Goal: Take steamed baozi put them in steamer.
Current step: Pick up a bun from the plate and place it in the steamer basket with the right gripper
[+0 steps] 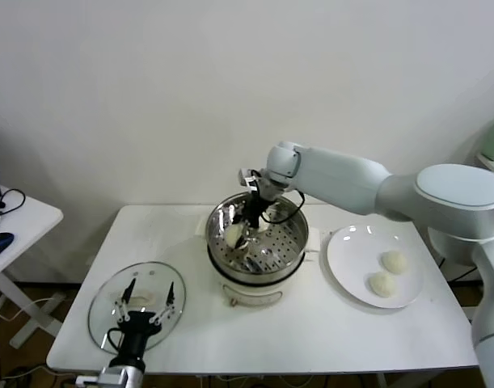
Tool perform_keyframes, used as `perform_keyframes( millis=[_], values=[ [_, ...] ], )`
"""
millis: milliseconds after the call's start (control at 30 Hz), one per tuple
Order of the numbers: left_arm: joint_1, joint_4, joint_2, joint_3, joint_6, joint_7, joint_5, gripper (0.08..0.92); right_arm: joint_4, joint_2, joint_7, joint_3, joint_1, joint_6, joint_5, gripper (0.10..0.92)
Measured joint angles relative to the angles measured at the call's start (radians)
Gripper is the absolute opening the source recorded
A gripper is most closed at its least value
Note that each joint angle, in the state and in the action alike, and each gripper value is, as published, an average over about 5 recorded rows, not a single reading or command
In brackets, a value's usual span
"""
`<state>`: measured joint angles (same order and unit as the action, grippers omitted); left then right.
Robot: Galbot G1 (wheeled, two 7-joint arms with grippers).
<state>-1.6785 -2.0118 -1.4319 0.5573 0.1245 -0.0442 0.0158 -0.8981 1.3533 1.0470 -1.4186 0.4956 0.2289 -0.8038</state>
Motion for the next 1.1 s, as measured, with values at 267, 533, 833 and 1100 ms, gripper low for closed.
perform_keyframes(
  millis=[267, 533, 833, 1100],
  values=[
    [-0.001, 0.001, 0.0, 0.001, 0.002, 0.0, 0.0, 0.823, 0.003, 0.011, -0.002, -0.003, -0.01, -0.002, 0.021, 0.712],
    [0.001, 0.003, 0.001, 0.003, 0.002, 0.0, -0.001, 0.823, -0.002, 0.008, -0.003, -0.006, -0.011, -0.002, 0.033, 0.715],
    [0.001, 0.004, 0.002, 0.003, 0.002, 0.0, -0.001, 0.823, -0.005, 0.007, -0.007, -0.007, -0.017, -0.004, 0.05, 0.795],
    [0.002, 0.005, 0.002, 0.003, 0.001, 0.0, -0.002, 0.823, -0.019, 0.001, -0.001, -0.003, -0.009, -0.005, 0.054, 0.823]
  ],
)
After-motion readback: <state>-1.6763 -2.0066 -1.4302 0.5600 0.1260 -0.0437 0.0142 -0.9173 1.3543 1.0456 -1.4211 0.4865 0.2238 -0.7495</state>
